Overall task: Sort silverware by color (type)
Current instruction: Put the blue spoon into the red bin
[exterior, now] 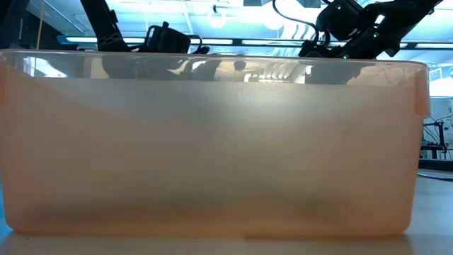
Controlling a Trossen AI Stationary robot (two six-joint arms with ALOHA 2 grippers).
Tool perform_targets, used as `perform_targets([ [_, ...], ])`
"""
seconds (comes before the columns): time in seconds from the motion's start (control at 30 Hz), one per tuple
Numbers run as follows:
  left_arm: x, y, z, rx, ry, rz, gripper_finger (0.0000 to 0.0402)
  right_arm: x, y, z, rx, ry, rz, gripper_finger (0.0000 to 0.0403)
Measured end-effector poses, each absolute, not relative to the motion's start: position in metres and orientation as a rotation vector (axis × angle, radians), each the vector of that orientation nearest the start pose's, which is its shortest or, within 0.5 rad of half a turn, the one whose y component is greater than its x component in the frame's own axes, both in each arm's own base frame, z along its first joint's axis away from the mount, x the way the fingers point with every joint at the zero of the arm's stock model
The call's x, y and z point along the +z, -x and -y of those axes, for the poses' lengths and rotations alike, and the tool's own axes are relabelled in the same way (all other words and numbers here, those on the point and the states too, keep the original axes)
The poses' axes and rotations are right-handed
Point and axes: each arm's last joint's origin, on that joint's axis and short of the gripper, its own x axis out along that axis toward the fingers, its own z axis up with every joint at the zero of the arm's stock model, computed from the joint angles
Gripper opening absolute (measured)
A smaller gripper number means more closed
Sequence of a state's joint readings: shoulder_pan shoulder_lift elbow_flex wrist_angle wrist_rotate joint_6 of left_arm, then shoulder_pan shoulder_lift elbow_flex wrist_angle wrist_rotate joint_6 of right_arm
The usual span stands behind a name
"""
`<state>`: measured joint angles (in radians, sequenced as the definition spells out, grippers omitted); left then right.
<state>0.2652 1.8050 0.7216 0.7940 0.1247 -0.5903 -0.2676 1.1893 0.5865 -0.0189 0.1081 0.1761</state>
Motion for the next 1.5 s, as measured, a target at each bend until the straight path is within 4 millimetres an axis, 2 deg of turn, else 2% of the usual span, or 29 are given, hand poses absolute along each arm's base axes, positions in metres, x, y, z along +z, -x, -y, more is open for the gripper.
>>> perform_targets([
  [0.23,0.146,-0.324,-0.081,0.173,0.472,-0.288,0.0035,0.2,-0.224,0.065,-0.423,-0.229,-0.632,0.0],
  [0.33,0.154,-0.317,-0.068,0.138,0.363,-0.273,0.0008,0.196,-0.22,0.064,-0.446,-0.258,-0.685,0.0],
  [0.47,0.156,-0.302,-0.049,0.156,0.237,-0.271,0.0006,0.189,-0.211,0.058,-0.567,-0.294,-0.779,0.0],
  [0.63,0.155,-0.276,-0.033,0.145,0.165,-0.209,0.0003,0.179,-0.199,0.043,-0.702,-0.424,-0.9,0.0],
  [0.83,0.149,-0.247,-0.028,0.131,0.159,-0.113,0.0001,0.171,-0.186,0.016,-0.814,-0.53,-1.002,0.0002],
  [0.97,0.142,-0.234,-0.026,0.131,0.159,-0.108,0.0001,0.167,-0.178,-0.002,-0.875,-0.572,-1.04,0.003],
  [1.13,0.137,-0.228,-0.026,0.132,0.152,-0.121,0.0001,0.162,-0.176,-0.015,-0.925,-0.628,-1.049,0.0084],
  [1.23,0.137,-0.228,-0.026,0.131,0.134,-0.121,0.0001,0.154,-0.178,-0.017,-0.966,-0.645,-1.079,0.0102],
  [1.5,0.138,-0.229,-0.026,0.133,0.124,-0.108,0.0,0.128,-0.19,-0.02,-1.005,-0.629,-1.183,0.0094],
])
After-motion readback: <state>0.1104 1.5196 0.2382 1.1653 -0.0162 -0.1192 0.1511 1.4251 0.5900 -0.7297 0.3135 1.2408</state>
